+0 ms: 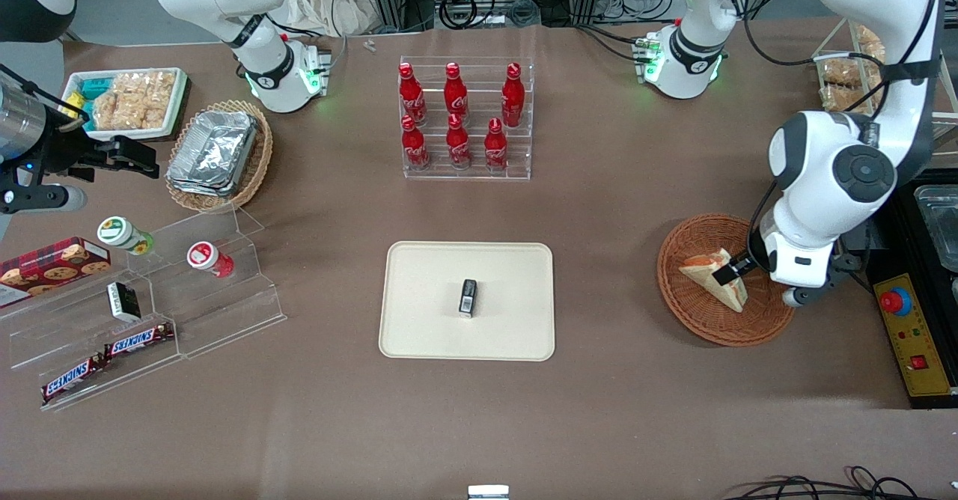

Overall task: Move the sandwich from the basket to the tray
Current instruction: 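Lower the left gripper over the sandwich wedge in the wicker basket, then close the left gripper on the sandwich wedge's crust edge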

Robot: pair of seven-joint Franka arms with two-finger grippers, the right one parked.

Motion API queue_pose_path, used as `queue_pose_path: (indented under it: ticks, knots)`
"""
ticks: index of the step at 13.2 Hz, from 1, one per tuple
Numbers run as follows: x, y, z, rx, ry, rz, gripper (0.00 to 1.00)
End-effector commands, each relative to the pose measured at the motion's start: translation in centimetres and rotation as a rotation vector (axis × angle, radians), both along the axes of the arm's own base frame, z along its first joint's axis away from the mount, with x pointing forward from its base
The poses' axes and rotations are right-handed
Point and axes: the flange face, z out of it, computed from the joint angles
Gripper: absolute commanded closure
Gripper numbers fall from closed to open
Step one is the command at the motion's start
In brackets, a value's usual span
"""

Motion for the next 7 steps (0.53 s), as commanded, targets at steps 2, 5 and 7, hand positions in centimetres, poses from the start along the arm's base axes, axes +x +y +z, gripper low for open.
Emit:
queue_pose_path:
  ticks: [2,5,7]
  knots:
    - [-2.1,1.3,-3.3,-0.026,-0.029,0.144,0.0]
    - [-1.9,2.8,-6.8,-0.041,-0.034,0.236,0.0]
    - [-1.7,3.0,-8.1,-0.052,-0.044,0.286,0.0]
